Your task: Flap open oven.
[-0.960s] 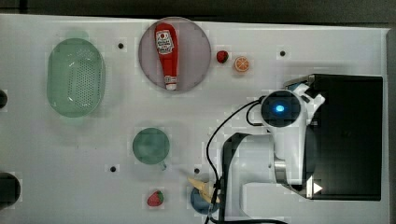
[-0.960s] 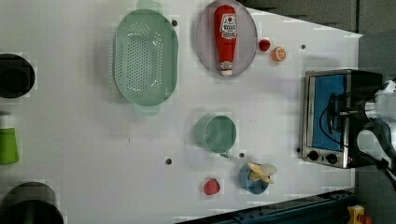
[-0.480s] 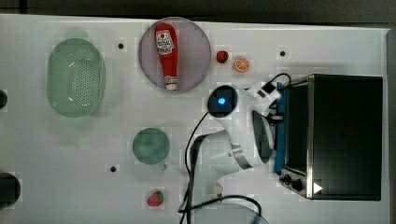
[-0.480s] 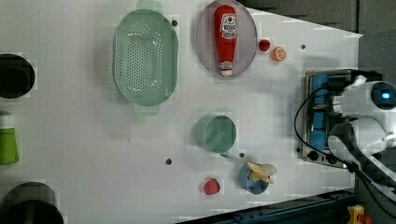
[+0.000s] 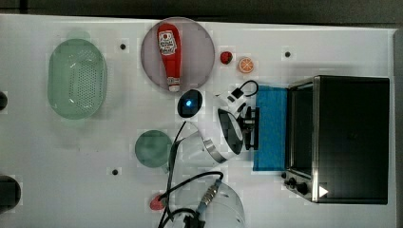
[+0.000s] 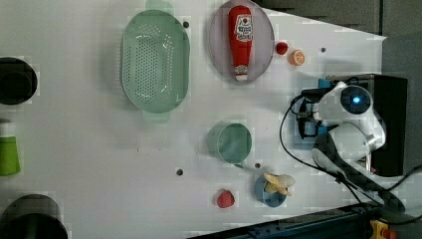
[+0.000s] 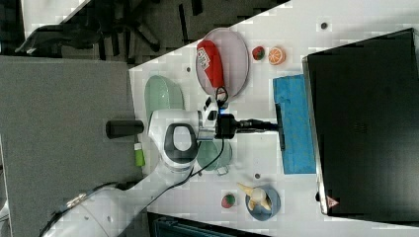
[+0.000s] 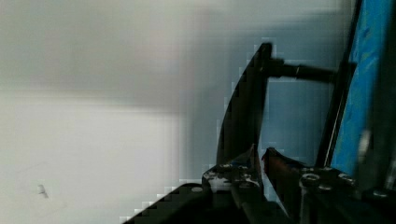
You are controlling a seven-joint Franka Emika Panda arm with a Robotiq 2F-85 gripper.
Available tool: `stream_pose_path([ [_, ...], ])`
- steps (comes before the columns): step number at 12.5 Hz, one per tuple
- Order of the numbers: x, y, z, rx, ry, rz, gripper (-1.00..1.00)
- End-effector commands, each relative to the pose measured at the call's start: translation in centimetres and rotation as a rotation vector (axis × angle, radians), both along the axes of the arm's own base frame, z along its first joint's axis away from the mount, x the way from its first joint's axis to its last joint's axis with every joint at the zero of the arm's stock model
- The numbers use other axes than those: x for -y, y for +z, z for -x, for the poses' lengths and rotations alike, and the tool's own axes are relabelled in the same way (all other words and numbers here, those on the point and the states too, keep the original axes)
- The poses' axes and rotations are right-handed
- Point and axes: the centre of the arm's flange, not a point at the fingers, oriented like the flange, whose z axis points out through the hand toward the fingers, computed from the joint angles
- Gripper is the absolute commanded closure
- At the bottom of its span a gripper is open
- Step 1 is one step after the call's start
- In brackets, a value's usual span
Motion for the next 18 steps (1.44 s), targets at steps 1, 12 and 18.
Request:
stream_pose_path([
  [1,0.6,0.1,0.2,0.041,-0.049,-0.001,0.65],
  [12,-2.9,1.8,-3.3,0.188,-0.165,-0.082,0.65],
  [18,-3.3,16.2,-5.5,0.369,-0.509,-0.328,0.65],
])
